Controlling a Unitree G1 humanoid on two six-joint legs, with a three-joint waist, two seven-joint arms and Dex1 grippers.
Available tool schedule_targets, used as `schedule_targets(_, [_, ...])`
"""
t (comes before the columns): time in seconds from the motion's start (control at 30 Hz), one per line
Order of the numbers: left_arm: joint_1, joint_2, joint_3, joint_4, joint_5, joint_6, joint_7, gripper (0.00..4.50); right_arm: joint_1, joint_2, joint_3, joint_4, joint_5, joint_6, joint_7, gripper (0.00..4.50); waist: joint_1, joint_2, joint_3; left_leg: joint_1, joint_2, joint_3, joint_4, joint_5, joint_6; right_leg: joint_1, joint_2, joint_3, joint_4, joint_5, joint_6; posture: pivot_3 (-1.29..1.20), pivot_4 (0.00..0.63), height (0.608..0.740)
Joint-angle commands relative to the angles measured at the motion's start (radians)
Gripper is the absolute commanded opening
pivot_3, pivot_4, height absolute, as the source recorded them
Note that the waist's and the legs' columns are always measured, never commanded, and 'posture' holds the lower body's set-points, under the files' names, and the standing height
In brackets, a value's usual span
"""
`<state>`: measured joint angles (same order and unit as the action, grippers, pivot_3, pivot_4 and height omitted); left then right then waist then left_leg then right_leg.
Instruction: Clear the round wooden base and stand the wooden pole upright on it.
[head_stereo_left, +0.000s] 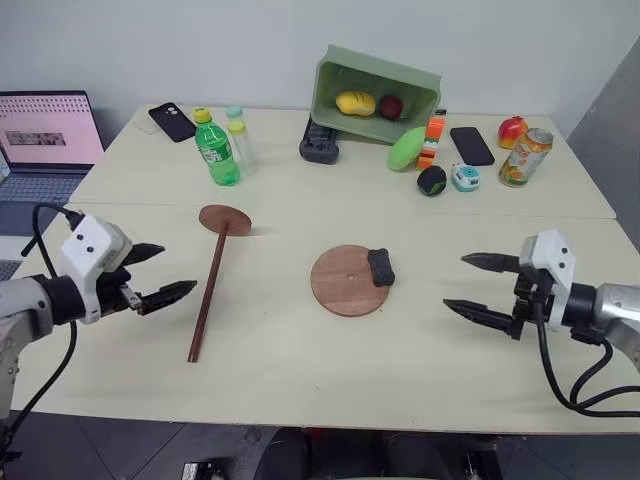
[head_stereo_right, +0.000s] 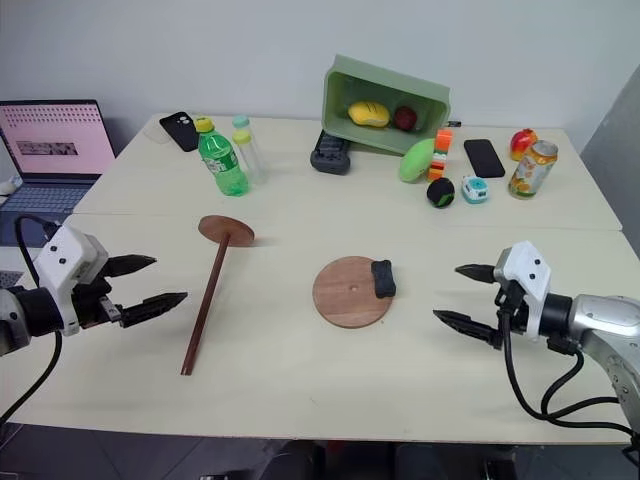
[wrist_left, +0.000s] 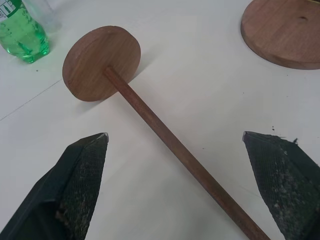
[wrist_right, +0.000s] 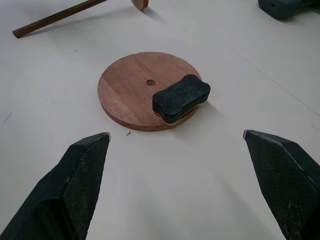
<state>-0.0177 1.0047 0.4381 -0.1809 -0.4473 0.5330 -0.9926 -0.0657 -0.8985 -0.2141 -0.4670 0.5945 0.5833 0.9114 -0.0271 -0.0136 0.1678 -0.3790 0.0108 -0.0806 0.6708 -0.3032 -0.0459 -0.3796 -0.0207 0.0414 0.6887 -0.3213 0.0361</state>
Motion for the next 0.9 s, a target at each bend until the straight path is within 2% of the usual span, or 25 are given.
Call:
schedule_targets(0.03, [-0.026,0.007,0.01,-0.007,-0.001,-0.016,0.006,4.5,-0.004,0.0,-0.012,-0.034,-0.001,-0.012,-0.007,4.5,0.0,0.0,0.0,0.0,0.0,0.0,0.0,0.0,0.0,0.0,0.0,0.0,0.0,0.0,0.0,0.0,0.15,0.74])
schedule_targets(0.57, [-0.004,0.033,0.007,-0.001,0.009,-0.059,-0.07,4.5,-0.001,-0.002,-0.014,-0.028,-0.001,0.002,0.002,4.5,0.0,0.0,0.0,0.0,0.0,0.0,0.0,0.0,0.0,0.0,0.0,0.0,0.0,0.0,0.0,0.0,0.15,0.74])
schedule_targets(0.73, [-0.05,0.044,-0.029,-0.012,-0.014,-0.043,-0.098,4.5,-0.031,0.027,-0.039,-0.037,0.013,0.021,-0.048,4.5,0.0,0.0,0.0,0.0,0.0,0.0,0.0,0.0,0.0,0.0,0.0,0.0,0.0,0.0,0.0,0.0,0.15,0.74])
schedule_targets(0.9, [-0.126,0.042,-0.095,-0.043,-0.036,-0.039,-0.126,4.5,-0.034,0.055,0.001,-0.122,0.009,0.058,-0.134,4.5,0.0,0.0,0.0,0.0,0.0,0.0,0.0,0.0,0.0,0.0,0.0,0.0,0.0,0.0,0.0,0.0,0.15,0.74])
